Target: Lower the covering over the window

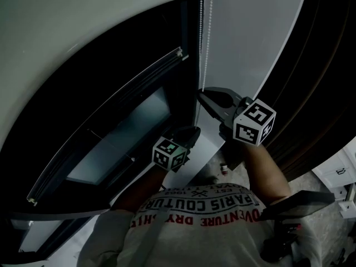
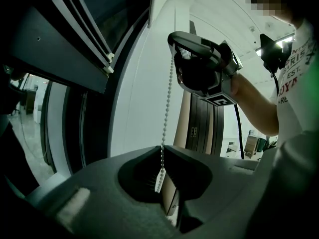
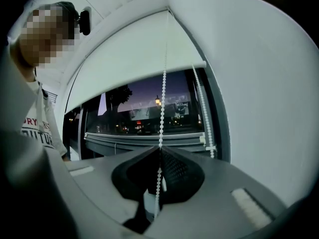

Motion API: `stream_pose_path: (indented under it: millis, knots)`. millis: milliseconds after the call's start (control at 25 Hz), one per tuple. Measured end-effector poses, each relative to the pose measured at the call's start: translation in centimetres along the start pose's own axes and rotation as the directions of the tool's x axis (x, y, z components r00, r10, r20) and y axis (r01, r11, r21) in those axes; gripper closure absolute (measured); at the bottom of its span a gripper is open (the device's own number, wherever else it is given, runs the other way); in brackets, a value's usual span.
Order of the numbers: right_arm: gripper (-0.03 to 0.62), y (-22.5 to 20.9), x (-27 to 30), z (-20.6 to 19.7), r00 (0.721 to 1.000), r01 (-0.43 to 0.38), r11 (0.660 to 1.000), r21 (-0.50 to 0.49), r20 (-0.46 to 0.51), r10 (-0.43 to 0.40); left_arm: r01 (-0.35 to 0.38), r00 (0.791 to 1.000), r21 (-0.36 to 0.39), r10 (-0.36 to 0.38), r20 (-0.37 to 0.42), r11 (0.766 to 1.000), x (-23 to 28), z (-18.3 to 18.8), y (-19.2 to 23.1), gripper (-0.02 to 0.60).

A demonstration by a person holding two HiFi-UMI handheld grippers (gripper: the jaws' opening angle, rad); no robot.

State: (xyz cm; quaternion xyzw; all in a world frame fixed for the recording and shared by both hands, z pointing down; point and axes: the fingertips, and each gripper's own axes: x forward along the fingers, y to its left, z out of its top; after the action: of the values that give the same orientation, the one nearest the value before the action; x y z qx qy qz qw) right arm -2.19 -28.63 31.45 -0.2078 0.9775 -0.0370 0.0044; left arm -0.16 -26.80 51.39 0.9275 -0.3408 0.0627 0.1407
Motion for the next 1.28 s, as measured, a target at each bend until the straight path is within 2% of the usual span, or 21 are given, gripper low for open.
stream_pose_path:
  millis: [400,560,800,1000,1120,1280]
  knots:
    - [0.585,-0.4,-0.5,-5.8,0.997,0.035,0.999,0.021,-0.076,-0.033,-0.008,0.993,-0.017,0.006,-0.121,1.0,0.7,-5.8,0.4,0.56]
    - [0.585,0.0,-0.1,-9.0,0.991,0.04,0.999,0.024,-0.129,-0.037,-0.007,0.979,-0.028,0.001,-0.203,1.0,0.5,-9.0,0.4,0.56]
    - [0.585,-0.5,-0.3,-13.1,0.982,0.092,0.995,0.05,-0.17,-0.082,-0.012,0.954,-0.067,-0.009,-0.298,0.998,0.1,-12.8,0.7,0.558]
    - [0.585,-0.6,-0.2,-15.4,0.975,0.118,0.99,0.076,-0.2,-0.101,-0.039,0.943,-0.177,-0.022,-0.333,0.983,-0.8,-14.8,1.0,0.558]
    - [0.585,-0.5,-0.1,-16.0,0.976,0.123,0.989,0.076,-0.191,-0.107,-0.045,0.94,-0.187,-0.021,-0.341,0.981,-1.3,-14.9,0.8,0.558]
    - [0.586,-0.6,-0.1,-16.1,0.977,0.133,0.989,0.071,-0.175,-0.118,-0.017,0.943,-0.179,-0.043,-0.33,0.984,-1.3,-14.9,0.2,0.557]
